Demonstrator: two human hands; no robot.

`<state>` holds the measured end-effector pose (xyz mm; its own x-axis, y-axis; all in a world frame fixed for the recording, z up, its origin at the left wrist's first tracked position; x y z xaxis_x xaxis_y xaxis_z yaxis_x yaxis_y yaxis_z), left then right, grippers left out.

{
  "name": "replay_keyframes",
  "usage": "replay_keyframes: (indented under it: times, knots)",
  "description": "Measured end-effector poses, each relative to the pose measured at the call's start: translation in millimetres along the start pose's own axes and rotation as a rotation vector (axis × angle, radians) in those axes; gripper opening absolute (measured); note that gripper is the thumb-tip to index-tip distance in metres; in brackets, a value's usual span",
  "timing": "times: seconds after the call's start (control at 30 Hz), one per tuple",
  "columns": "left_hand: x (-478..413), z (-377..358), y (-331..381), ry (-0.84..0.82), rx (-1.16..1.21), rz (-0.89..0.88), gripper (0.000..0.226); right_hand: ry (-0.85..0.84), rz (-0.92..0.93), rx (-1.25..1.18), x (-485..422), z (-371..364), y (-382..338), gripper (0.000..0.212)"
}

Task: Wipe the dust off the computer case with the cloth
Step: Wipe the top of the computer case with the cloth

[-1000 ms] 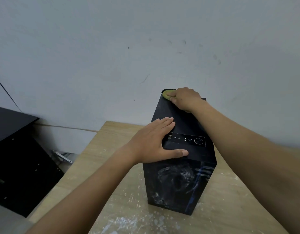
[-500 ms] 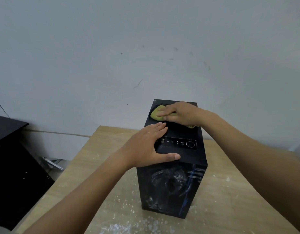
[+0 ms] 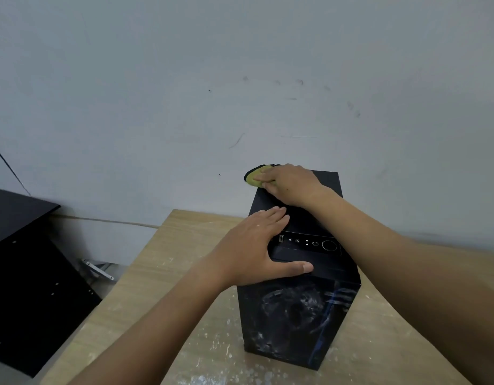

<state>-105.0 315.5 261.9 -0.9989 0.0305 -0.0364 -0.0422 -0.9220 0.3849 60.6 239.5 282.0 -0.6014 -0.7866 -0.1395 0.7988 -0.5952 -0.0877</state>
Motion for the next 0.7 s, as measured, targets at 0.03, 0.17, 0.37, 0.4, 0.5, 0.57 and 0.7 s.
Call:
replay_keyframes:
  times: [0.03,0.17,0.37,0.4,0.5,0.57,0.7]
  knots:
    - [-0.3,-0.3,0.1,-0.001,0.0,-0.002,0.102,-0.008,-0.03,0.023,-4.1,0.9,2.1,0.036]
    - [-1.1,-0.4,-0.8,-0.001,0.014,-0.003,0.102,-0.028,-0.155,0.062,-21.9,5.6,10.4,0.034]
    - [-0.8,-1.4,-1.3,-0.003,0.036,-0.004,0.101,-0.043,-0.274,0.08,-36.4,3.4,9.5,0.036]
    - [-1.0,-1.3,-1.1,0.001,0.039,-0.005,0.1,-0.045,-0.294,0.098,-37.0,3.5,8.2,0.037]
    - [-0.8,-1.0,-0.8,0.009,0.035,-0.008,0.1,-0.034,-0.364,0.14,-36.9,2.0,5.7,0.028]
    - [-1.1,-1.1,-0.7,0.008,0.04,-0.003,0.1,-0.04,-0.398,0.172,-34.0,1.0,7.3,0.025]
    - [-0.5,-1.2,-1.2,0.002,0.041,0.01,0.1,-0.037,-0.436,0.216,-18.4,4.1,16.2,0.024]
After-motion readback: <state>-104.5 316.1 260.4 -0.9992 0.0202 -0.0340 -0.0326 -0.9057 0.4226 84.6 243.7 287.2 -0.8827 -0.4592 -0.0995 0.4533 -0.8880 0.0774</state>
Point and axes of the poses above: each hand's wrist, its own x-axis away from the middle knuckle, its own z-axis out of the back of the hand, y = z × x, the point moved 2 cm from there along -x, towards the middle knuckle, and after that the axes turned 14 degrees about z, right-handed, at the moved point
